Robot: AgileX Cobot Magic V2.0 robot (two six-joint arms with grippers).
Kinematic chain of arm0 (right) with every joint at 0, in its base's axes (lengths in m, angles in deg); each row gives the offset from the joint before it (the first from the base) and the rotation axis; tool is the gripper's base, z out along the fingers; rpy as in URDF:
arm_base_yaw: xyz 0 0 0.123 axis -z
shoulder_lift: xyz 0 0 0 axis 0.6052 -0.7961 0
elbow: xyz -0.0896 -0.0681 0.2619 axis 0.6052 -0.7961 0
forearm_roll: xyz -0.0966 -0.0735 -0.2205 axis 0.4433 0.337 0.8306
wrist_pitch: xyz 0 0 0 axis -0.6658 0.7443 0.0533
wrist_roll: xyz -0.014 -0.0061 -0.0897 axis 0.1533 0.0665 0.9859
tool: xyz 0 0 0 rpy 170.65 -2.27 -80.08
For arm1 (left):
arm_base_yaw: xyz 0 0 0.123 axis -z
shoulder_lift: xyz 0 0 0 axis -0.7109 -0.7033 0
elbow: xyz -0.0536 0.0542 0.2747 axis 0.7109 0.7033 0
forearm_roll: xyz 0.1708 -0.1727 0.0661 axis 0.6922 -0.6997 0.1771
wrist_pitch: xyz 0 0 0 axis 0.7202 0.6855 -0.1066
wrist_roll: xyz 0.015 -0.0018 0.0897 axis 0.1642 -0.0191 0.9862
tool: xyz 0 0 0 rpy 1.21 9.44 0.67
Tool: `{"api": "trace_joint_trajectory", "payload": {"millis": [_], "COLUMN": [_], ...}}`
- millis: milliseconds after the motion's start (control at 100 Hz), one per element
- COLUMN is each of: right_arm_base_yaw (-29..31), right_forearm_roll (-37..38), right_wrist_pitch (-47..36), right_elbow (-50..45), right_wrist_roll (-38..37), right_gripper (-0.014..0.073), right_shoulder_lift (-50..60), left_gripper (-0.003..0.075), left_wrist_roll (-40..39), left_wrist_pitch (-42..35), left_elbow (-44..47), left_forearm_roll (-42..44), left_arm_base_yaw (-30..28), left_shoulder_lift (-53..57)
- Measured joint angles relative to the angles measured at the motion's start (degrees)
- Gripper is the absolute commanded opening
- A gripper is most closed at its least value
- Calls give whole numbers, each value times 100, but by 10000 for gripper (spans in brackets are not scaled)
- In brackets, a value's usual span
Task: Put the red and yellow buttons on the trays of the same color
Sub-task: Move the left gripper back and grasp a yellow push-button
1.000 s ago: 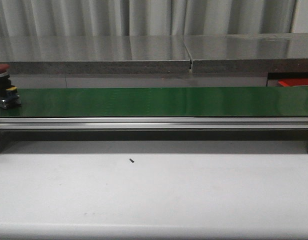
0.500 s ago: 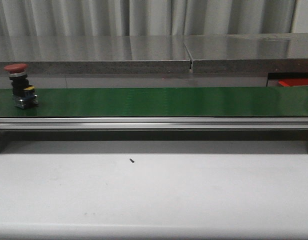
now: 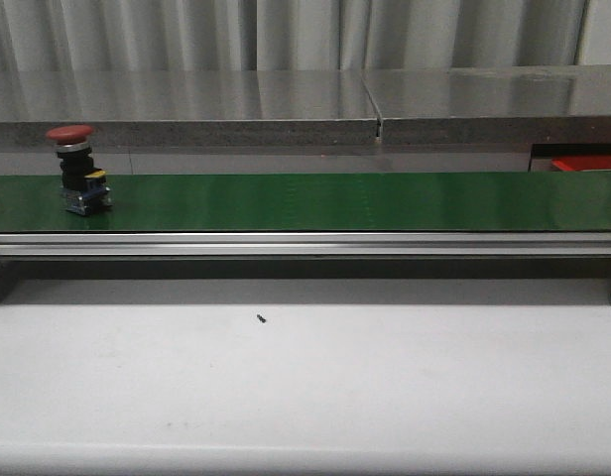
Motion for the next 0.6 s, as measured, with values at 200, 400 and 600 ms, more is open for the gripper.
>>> {"api": "trace_joint_trajectory", "payload": {"millis": [200, 400, 600], "right_arm_base_yaw": [0, 0, 0], "right_forearm_roll": [0, 0, 0], "right_wrist_pitch": [0, 0, 0], "right_elbow": [0, 0, 0], "right_wrist_roll": [0, 0, 0], "right_gripper": [-117, -117, -117], "right_shoulder_lift": [0, 0, 0], "left_gripper": [672, 672, 672], "left_wrist_roll": [0, 0, 0], "left_wrist_pitch": [-322, -544, -585], "left_elbow": [11, 11, 11], "left_forearm_roll": [132, 189, 203], "left_arm_base_yaw": [0, -14, -59], "left_shoulder_lift": [-149, -295, -591]}}
